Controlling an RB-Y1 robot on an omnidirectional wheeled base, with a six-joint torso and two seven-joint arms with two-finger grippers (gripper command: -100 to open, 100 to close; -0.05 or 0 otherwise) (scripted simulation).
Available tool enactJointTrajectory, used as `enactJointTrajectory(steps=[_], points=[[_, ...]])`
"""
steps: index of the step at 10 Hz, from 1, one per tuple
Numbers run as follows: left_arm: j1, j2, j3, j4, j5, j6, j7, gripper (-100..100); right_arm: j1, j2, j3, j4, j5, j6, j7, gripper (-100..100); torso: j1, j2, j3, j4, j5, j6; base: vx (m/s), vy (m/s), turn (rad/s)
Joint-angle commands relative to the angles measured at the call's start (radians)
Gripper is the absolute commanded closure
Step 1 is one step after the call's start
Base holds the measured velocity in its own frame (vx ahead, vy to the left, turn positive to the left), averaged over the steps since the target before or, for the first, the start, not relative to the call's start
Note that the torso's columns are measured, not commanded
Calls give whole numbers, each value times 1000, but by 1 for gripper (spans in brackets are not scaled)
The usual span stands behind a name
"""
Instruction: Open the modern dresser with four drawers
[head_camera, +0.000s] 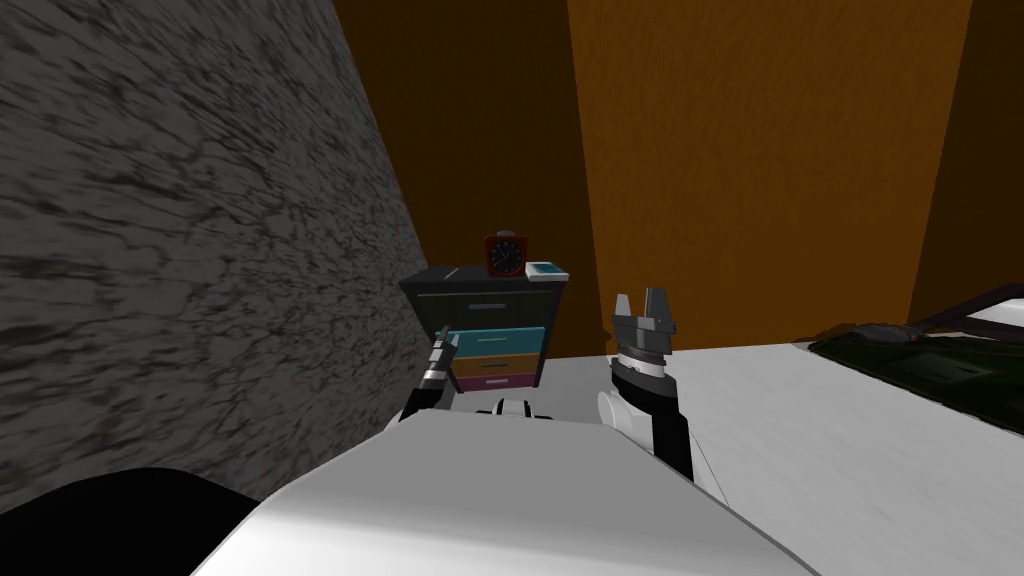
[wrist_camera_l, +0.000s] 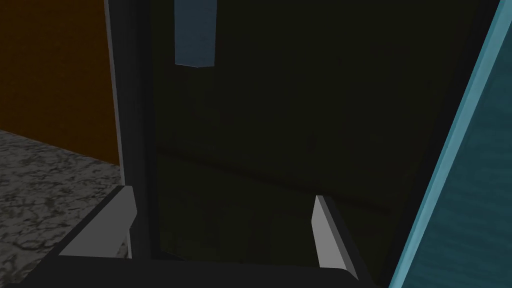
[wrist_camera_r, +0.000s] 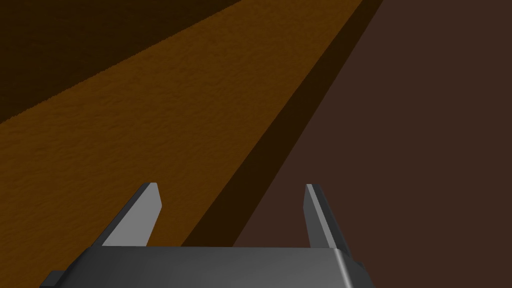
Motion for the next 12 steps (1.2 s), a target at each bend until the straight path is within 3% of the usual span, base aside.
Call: enactJointTrajectory(steps=[1, 4, 12], points=[[-8, 3, 3, 66, 6, -32, 10, -100, 0, 0, 0, 0, 0, 0, 0, 0, 1, 1, 1, 0, 0, 0, 39, -31, -2], [-26, 0, 5, 168, 15, -87, 24, -100, 0, 0, 0, 0, 0, 0, 0, 0, 0, 1, 1, 0, 0, 0, 58, -44, 0], [-50, -8, 9, 334, 27, -161, 42, -100, 0, 0, 0, 0, 0, 0, 0, 0, -1, 0, 0, 0, 0, 0, 33, -32, 0]])
